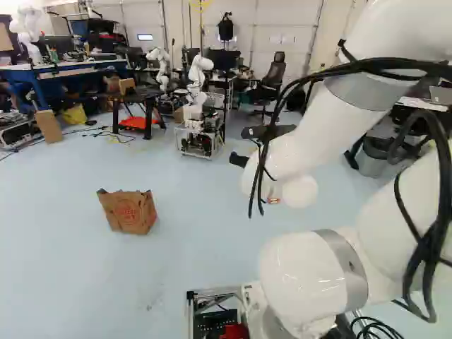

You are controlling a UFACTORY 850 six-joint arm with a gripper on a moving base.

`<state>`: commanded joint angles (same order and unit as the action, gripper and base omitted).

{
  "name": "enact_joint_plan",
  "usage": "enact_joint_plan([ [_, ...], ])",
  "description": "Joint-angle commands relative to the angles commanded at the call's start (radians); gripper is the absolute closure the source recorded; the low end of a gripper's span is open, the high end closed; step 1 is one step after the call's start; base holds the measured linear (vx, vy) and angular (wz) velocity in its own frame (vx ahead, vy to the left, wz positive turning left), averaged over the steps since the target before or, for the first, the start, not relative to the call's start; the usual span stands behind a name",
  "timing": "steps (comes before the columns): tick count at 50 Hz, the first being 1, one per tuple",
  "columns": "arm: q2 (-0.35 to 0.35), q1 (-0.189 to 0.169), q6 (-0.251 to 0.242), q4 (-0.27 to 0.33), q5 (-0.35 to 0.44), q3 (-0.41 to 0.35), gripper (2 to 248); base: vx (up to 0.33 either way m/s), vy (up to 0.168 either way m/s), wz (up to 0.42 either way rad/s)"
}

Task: Pick up the grocery bag from the ground

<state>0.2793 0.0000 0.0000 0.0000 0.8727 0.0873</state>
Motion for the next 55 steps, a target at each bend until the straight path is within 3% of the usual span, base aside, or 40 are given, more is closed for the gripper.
enact_joint_plan([
  [35, 0.000, 0.000, 0.000, 0.000, 0.000, 0.000, 3, 0.007, -0.010, -0.022],
  [45, 0.000, 0.000, 0.000, 0.000, 0.000, 0.000, 3, 0.161, -0.029, -0.126],
  [55, 0.000, 0.000, 0.000, 0.000, 0.000, 0.000, 3, 0.213, 0.040, 0.174],
])
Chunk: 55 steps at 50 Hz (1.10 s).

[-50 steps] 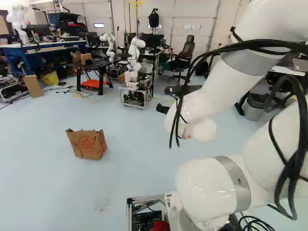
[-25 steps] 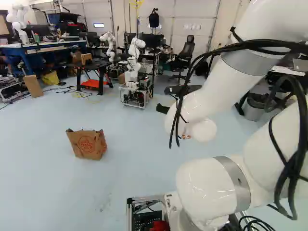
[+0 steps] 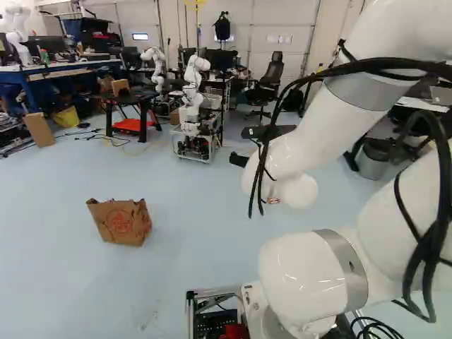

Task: Pick up the grocery bag from the ground

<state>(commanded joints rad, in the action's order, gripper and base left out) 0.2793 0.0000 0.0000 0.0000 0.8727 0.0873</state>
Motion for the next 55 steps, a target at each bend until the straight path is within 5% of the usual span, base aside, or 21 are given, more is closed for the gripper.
enact_joint_plan([
  [55, 0.000, 0.000, 0.000, 0.000, 0.000, 0.000, 3, 0.168, 0.077, 0.350],
])
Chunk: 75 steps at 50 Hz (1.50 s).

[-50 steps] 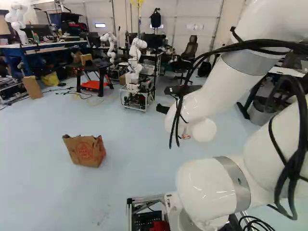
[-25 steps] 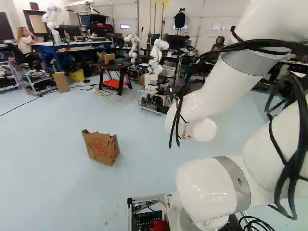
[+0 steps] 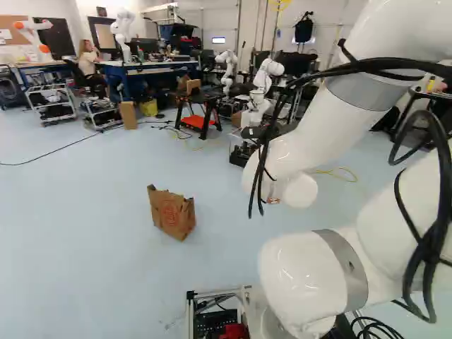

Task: Pick up the grocery bag from the ground

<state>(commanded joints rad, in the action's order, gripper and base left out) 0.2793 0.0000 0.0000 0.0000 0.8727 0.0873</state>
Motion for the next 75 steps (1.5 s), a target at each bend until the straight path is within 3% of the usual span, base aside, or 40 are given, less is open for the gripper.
enact_joint_plan([
  [58, 0.000, 0.000, 0.000, 0.000, 0.000, 0.000, 3, 0.158, 0.088, 0.346],
  [75, 0.000, 0.000, 0.000, 0.000, 0.000, 0.000, 3, 0.204, 0.023, 0.092],
])
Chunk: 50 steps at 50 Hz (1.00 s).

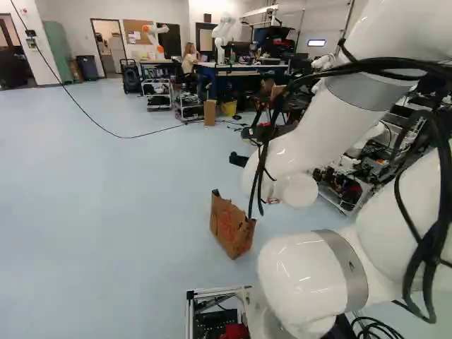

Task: Pick up the grocery bag from the ground

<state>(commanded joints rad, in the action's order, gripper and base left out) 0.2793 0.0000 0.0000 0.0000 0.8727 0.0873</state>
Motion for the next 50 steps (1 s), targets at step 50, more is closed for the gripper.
enact_joint_plan([
  [50, -0.160, 0.000, 0.000, 0.014, -0.094, 0.142, 3, 0.117, 0.003, -0.004],
])
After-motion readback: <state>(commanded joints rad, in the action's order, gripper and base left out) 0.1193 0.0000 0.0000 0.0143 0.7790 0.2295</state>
